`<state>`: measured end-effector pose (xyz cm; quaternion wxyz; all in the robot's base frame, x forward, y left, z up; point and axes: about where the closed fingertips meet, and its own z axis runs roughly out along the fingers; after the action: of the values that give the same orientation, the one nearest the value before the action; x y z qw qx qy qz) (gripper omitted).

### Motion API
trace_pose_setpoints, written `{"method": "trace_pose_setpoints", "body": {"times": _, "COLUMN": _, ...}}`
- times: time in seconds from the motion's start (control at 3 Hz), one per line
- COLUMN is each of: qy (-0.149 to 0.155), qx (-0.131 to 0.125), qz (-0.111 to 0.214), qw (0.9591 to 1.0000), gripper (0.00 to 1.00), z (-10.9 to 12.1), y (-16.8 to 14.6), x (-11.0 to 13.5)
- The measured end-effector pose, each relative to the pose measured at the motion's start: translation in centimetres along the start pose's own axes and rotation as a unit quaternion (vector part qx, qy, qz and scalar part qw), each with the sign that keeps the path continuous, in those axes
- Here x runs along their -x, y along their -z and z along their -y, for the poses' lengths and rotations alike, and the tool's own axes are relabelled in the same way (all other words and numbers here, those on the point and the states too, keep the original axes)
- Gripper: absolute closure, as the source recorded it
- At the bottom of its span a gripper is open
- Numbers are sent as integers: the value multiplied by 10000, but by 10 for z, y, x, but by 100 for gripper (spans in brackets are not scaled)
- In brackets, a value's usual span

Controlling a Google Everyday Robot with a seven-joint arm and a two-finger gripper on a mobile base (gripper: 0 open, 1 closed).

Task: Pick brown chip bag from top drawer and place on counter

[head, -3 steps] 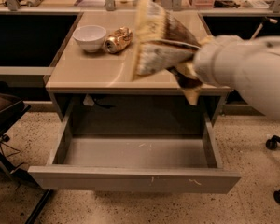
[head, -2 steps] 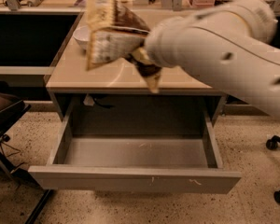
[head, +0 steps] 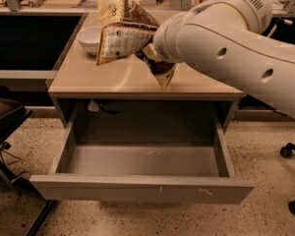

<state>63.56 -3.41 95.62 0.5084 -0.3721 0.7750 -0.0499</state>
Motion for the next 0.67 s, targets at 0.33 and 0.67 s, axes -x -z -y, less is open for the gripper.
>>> {"method": "trace_pose_setpoints", "body": {"times": 0.33, "qy": -61, "qx": -496, "qz": -564, "qw": 9972, "gripper": 100, "z": 61, "y": -46, "x": -23}}
{"method": "trace_pose_setpoints", "body": {"times": 0.67, "qy": -171, "qx": -1144, "qz": -1066, "qw": 9876, "gripper": 100, "z": 131, "y": -84, "x": -45}}
